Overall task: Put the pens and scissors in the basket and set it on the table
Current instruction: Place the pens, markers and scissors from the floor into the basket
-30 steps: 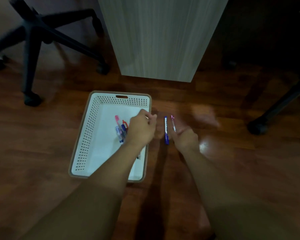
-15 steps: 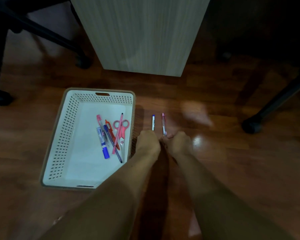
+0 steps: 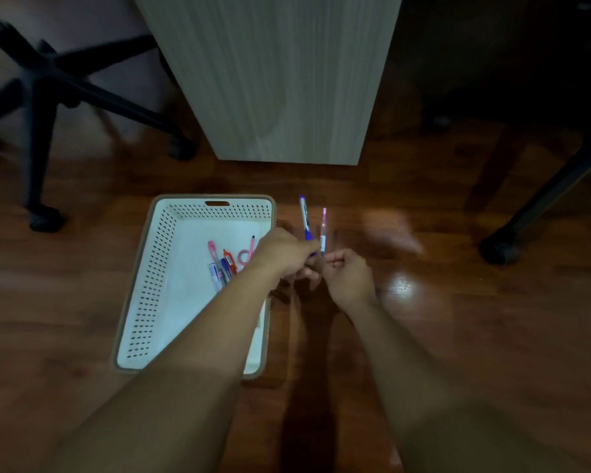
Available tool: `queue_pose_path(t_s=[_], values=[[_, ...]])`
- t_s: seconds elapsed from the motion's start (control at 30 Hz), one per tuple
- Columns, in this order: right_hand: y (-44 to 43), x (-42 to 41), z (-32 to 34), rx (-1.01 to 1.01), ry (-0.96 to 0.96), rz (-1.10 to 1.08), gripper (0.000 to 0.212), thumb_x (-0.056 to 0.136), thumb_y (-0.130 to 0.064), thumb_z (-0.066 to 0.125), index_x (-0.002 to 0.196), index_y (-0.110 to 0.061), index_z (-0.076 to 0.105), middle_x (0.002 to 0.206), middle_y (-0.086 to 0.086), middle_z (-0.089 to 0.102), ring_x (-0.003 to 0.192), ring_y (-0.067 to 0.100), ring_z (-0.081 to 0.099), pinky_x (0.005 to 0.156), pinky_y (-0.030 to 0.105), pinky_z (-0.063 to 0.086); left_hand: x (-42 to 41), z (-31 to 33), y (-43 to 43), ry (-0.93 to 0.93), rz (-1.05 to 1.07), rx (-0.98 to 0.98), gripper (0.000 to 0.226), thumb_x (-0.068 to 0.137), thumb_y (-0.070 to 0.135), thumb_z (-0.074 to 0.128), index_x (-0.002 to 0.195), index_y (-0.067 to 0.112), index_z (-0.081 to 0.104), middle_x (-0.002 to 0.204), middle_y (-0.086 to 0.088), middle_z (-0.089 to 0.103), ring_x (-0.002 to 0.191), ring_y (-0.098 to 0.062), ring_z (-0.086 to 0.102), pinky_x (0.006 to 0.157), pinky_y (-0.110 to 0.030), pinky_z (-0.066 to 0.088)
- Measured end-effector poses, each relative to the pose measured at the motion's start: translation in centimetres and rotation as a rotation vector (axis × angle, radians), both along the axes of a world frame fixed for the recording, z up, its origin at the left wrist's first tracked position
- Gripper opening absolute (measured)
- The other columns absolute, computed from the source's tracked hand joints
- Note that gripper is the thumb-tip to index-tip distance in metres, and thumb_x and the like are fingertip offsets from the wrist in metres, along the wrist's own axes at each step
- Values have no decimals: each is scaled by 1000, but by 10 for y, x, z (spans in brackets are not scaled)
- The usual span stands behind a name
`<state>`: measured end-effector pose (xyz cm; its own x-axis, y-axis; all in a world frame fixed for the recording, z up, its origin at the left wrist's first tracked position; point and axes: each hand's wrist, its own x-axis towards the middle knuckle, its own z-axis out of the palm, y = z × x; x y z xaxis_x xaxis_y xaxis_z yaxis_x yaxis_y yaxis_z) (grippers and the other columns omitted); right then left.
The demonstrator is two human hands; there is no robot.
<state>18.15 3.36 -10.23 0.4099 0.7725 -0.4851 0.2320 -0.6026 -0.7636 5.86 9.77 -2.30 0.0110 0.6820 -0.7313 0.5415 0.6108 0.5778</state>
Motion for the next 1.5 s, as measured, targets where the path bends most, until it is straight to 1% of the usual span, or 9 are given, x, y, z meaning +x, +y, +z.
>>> queue_pose_path(t_s=[0.13,0.3,0.47,0.67,0.83,1.0,1.23,1.4,1.5], values=[[21,-22,20,103,55,49,14,85,-31,80,90,-20,72,74,-9,74,59,-3,64,59,17,49,-38,20,19,50,64,120,27,100,27,72,89,3,75,77,-14,82,61,-25,82,50,-23,56],[41,-56,41,114,270,222,13,89,-18,83,97,-16,73,72,-8,71,53,-3,62,55,15,49,-100,6,18,253,77,128,36,97,42,72,95,7,78,90,-15,83,82,-32,84,87,-43,68],[44,-89,44,81,195,404,12,86,-18,84,97,-12,79,75,-5,71,56,-1,59,52,11,48,-142,-11,-8,241,139,38,38,100,37,71,100,-1,73,97,-17,83,79,-32,82,59,-32,57],[35,-114,35,38,21,479,13,75,-34,78,81,-23,74,88,-7,79,84,17,76,81,43,66,-164,-19,-26,215,114,42,37,105,29,63,118,-4,72,112,-25,81,78,-31,73,61,-32,58],[34,-110,35,43,-4,486,12,87,-34,79,87,-23,82,83,-4,80,77,18,77,65,42,68,-168,-21,-24,175,170,172,33,104,44,62,114,14,67,107,-7,79,81,-23,80,58,-30,57],[36,-111,35,31,-83,468,12,96,-29,73,94,-21,83,89,-2,82,59,21,77,59,42,68,-180,-21,-23,138,208,497,19,106,29,57,105,19,74,103,4,76,97,-25,77,83,-49,67],[30,-105,35,81,-274,456,10,98,-30,72,100,-26,81,96,-9,79,79,8,73,67,31,64,-190,-22,-23,409,264,767,24,104,28,61,124,25,73,138,-6,65,131,-26,54,105,-47,57],[21,-84,30,100,-419,391,12,101,-43,64,101,-34,72,90,-15,74,79,8,73,69,30,63,-184,-29,-28,501,303,527,80,100,59,58,168,29,27,165,-12,40,151,-36,41,116,-58,42],[16,-67,24,140,-500,331,21,102,-48,59,103,-31,71,94,-10,77,78,10,74,72,36,66,-182,-45,-36,346,268,346,76,105,56,52,170,28,24,166,-14,48,147,-43,52,116,-52,47]])
